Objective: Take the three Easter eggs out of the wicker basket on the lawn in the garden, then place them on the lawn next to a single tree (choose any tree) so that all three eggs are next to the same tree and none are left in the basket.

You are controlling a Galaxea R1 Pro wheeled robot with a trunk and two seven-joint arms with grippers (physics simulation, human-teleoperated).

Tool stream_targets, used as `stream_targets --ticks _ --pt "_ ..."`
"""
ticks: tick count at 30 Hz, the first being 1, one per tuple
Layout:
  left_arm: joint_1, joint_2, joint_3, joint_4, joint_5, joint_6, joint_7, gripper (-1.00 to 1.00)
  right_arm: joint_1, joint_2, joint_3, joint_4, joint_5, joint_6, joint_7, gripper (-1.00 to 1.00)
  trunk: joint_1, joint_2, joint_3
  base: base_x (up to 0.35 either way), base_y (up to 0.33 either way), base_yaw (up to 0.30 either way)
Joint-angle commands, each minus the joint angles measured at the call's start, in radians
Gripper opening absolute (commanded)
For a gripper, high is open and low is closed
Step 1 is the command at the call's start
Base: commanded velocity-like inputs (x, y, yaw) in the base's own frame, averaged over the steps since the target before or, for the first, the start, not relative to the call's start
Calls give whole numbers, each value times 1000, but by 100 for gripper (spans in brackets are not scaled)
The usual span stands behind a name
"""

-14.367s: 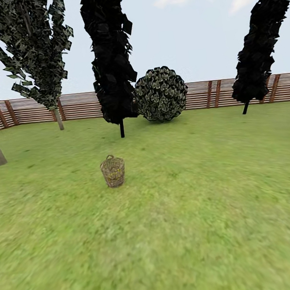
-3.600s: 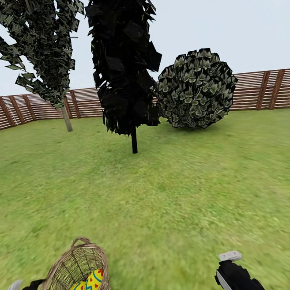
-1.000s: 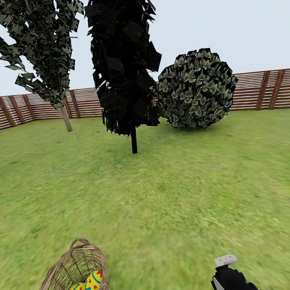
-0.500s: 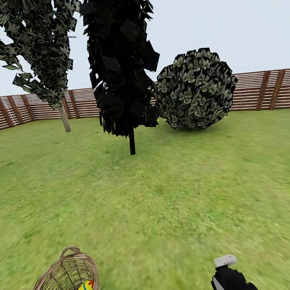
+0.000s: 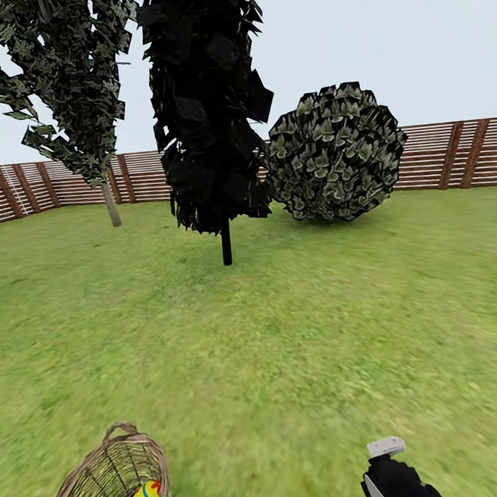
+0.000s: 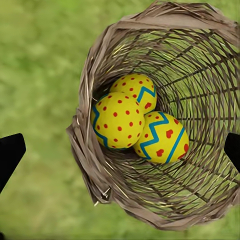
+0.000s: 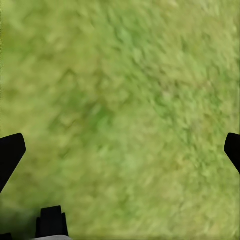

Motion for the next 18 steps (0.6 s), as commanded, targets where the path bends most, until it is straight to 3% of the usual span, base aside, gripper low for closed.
stream_targets --ticks 1,6,18 --pt "0 0 -5 -1 9 4 -2 100 0 0 4 -1 7 9 -1 100 0 -1 -1 0 0 0" --pt "0 0 -5 0 9 4 -46 100 0 0 4 -1 7 9 -1 100 0 -1 -1 0 0 0" --pt "0 5 -5 0 9 7 -54 100 0 0 4 -1 7 9 -1 100 46 -85 -39 0 0 0"
